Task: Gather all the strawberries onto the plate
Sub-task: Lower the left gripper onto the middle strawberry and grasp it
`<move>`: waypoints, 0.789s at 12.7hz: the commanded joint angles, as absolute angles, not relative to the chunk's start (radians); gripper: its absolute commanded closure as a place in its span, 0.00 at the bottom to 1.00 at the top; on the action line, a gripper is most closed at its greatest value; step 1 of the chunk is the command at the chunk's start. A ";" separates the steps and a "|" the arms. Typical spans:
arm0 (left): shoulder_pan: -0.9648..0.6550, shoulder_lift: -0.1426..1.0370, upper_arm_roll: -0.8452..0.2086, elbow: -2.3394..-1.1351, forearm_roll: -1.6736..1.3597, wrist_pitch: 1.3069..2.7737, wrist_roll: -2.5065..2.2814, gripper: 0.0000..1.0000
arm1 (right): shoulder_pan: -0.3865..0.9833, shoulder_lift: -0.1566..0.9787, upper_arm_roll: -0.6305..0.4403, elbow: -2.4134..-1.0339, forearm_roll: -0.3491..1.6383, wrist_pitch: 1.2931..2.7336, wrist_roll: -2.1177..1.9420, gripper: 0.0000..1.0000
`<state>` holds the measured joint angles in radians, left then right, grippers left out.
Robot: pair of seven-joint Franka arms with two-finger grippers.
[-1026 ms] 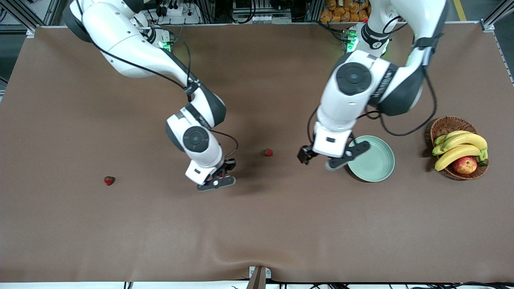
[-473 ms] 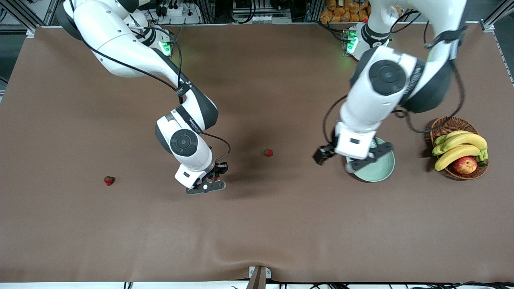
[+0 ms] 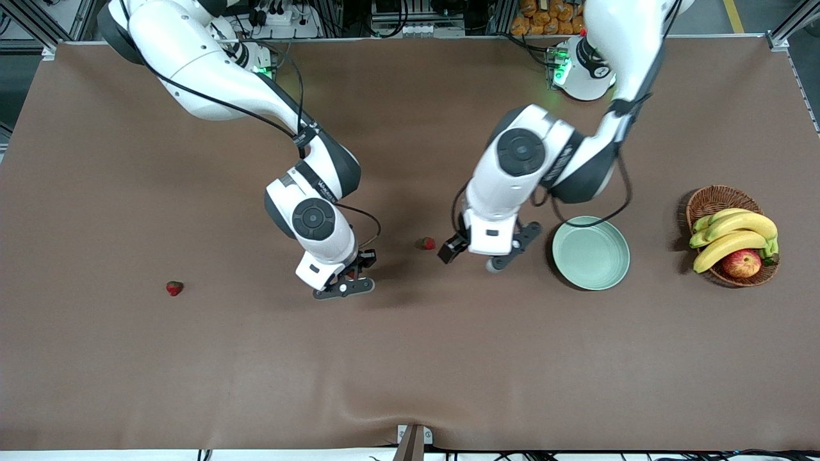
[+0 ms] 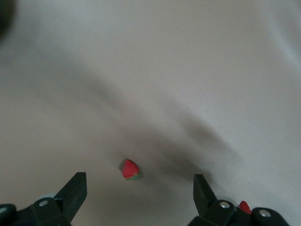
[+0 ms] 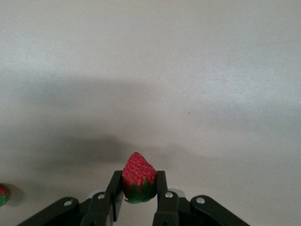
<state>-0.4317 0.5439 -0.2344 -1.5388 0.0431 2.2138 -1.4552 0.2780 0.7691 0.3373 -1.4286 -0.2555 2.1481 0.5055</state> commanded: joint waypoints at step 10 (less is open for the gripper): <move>-0.502 0.715 -0.230 -1.600 0.026 2.356 -1.965 0.00 | 0.183 0.703 0.354 -1.586 -0.244 2.158 0.489 0.91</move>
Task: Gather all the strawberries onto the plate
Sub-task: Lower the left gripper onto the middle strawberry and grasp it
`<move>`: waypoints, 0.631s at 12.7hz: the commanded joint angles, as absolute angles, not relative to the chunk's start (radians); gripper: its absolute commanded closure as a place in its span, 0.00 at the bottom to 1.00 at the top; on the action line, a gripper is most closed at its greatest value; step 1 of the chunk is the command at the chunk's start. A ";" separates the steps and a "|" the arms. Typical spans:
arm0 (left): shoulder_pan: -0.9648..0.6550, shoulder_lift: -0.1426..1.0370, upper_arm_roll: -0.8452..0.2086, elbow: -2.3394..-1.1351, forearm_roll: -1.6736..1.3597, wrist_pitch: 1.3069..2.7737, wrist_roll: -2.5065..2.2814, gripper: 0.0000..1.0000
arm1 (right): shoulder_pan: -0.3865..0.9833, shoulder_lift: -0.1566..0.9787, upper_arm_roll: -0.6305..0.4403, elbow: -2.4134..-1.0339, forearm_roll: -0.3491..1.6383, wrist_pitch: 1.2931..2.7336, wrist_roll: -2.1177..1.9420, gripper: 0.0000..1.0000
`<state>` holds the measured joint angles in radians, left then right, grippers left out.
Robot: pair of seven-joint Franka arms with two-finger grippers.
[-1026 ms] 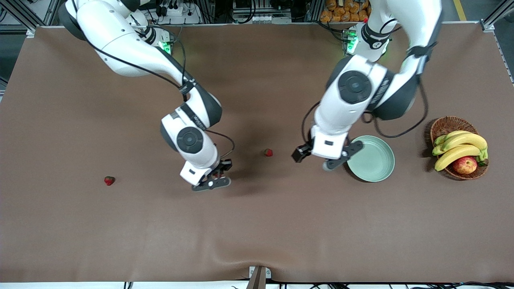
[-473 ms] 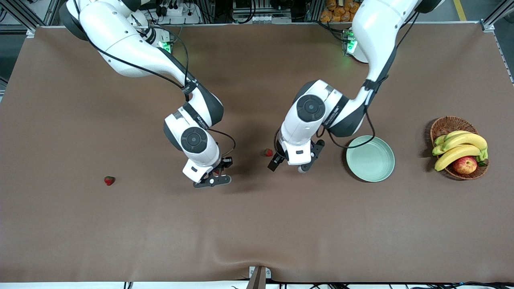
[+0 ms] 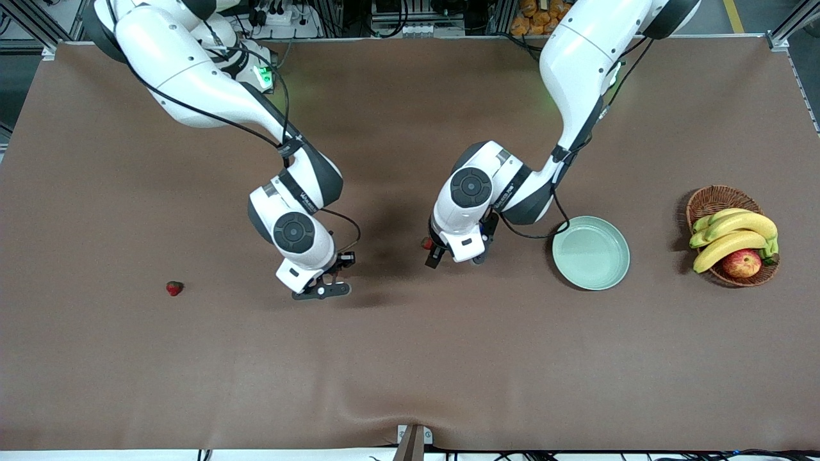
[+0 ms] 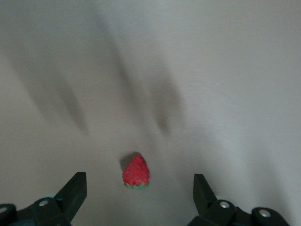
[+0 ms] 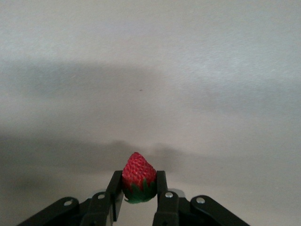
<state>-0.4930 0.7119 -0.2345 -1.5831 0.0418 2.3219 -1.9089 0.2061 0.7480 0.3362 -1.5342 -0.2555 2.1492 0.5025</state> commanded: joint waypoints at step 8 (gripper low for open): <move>-0.535 0.793 -0.224 -1.600 0.043 2.463 -2.010 0.08 | 0.172 0.712 0.354 -1.586 -0.244 2.203 0.417 0.91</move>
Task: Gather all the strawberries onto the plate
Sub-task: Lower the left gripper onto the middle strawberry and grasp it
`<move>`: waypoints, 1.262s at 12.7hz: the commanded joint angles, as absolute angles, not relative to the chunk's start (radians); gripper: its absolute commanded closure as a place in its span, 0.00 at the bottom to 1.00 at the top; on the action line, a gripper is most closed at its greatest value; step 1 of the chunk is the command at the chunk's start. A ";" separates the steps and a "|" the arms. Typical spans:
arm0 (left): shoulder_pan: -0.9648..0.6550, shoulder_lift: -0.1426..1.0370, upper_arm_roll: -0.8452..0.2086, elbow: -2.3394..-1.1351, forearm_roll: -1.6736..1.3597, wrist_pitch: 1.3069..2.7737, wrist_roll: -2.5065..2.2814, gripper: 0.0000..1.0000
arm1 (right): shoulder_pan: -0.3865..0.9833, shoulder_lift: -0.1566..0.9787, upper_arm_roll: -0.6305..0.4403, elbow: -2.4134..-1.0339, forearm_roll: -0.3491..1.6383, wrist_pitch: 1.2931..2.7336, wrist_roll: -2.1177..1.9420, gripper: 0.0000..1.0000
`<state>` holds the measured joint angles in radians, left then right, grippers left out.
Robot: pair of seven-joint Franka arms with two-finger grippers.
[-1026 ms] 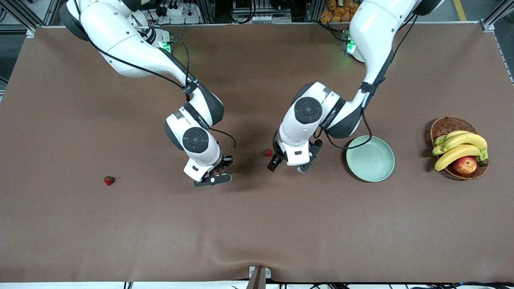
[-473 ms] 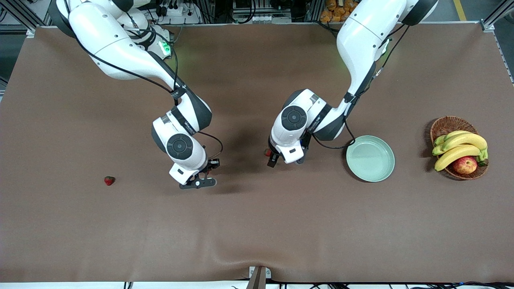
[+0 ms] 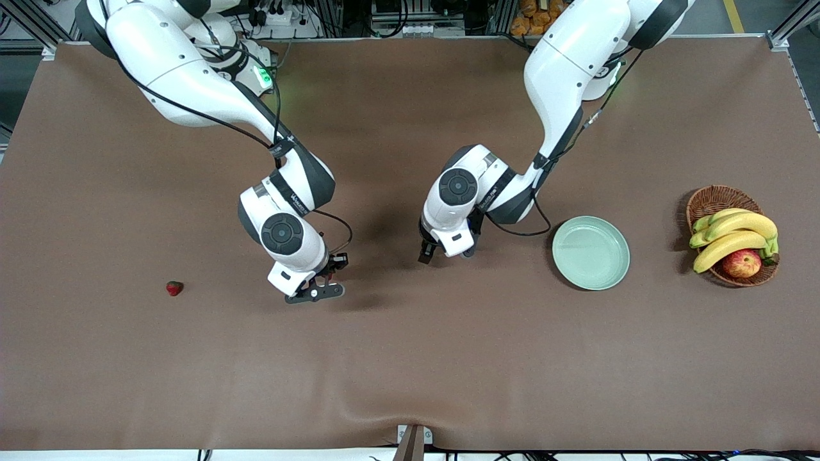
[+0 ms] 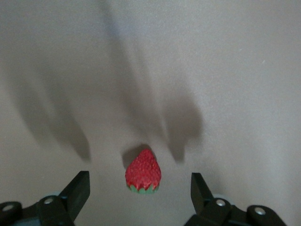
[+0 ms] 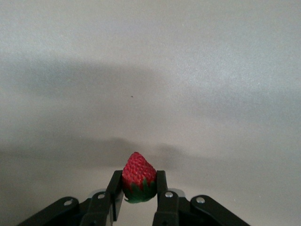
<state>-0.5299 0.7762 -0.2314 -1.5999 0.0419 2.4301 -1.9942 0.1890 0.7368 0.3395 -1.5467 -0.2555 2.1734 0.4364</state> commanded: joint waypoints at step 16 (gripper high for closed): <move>-0.283 0.500 -0.230 -1.617 0.037 2.209 -1.573 1.00 | 0.280 0.736 0.353 -1.553 -0.149 2.319 0.462 0.91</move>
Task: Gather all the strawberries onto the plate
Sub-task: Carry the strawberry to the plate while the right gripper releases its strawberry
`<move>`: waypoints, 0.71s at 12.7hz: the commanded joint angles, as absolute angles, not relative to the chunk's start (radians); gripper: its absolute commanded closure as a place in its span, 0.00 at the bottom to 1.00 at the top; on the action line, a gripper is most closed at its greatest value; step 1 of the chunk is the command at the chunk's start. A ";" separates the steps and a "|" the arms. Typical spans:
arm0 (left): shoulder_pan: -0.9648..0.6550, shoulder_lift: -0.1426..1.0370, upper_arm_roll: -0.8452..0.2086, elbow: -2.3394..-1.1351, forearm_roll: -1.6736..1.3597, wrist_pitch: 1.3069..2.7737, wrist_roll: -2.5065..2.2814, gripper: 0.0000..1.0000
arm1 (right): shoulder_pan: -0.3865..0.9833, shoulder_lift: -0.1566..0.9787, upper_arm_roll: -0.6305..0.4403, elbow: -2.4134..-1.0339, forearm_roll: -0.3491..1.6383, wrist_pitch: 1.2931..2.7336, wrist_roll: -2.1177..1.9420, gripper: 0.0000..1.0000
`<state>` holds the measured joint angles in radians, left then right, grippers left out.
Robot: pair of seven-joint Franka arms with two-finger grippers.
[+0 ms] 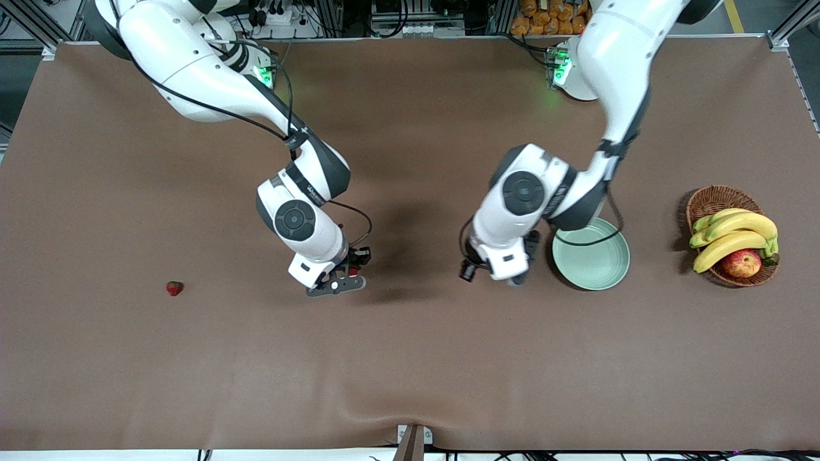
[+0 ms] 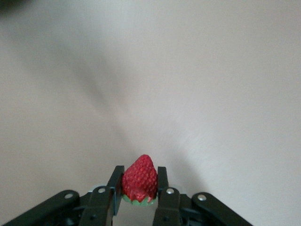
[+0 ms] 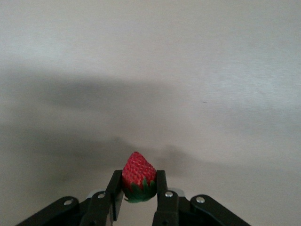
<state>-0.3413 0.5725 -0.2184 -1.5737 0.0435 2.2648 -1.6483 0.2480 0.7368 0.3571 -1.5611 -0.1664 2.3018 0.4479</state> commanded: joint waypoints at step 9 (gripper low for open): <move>0.164 0.472 -0.250 -1.837 0.035 2.221 -0.780 1.00 | 0.426 0.847 0.345 -1.499 -0.161 2.437 0.457 0.01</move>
<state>0.1088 0.4501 -0.2311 -1.7939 0.0423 2.1959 -0.8826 0.4116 0.8309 0.3539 -1.5380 -0.1636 2.4427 0.4592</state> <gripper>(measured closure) 0.674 0.674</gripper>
